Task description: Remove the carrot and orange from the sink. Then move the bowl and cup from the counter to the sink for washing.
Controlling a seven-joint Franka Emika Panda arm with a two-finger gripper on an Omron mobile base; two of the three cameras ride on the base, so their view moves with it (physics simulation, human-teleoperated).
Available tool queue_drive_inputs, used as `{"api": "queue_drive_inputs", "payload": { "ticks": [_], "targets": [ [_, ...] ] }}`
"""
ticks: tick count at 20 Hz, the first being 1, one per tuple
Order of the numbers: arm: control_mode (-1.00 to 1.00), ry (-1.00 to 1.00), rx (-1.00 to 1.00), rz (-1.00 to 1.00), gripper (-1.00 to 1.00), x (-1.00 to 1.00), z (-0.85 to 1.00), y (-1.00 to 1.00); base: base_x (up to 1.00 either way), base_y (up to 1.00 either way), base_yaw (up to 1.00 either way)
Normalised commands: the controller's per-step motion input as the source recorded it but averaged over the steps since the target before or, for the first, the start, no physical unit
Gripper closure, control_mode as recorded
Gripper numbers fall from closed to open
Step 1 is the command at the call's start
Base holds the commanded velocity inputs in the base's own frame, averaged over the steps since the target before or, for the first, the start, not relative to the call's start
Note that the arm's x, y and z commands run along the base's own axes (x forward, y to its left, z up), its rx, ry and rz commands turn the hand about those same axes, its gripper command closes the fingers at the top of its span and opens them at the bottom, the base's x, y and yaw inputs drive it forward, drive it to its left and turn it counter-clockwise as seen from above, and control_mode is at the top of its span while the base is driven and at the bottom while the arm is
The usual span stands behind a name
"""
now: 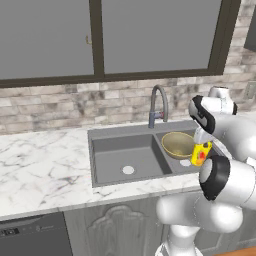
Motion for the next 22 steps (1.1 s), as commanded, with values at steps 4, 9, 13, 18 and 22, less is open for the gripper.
{"api": "queue_drive_inputs", "payload": {
  "ticks": [4,9,13,18,22],
  "targets": [
    [-1.0,-0.02,0.06,0.11,1.0,0.06,-0.01,-0.4,0.0,0.0,0.0],
    [-1.0,-0.05,0.04,0.1,1.0,0.13,-0.02,-0.32,0.0,0.0,0.0],
    [-1.0,-0.07,0.02,0.06,1.0,0.18,-0.03,-0.24,0.0,0.0,0.0],
    [-1.0,-0.08,0.03,0.02,1.0,0.2,-0.06,-0.19,0.0,0.0,0.0],
    [-1.0,-0.07,0.01,0.02,1.0,0.19,-0.09,-0.17,0.0,0.0,0.0]
  ]
}}
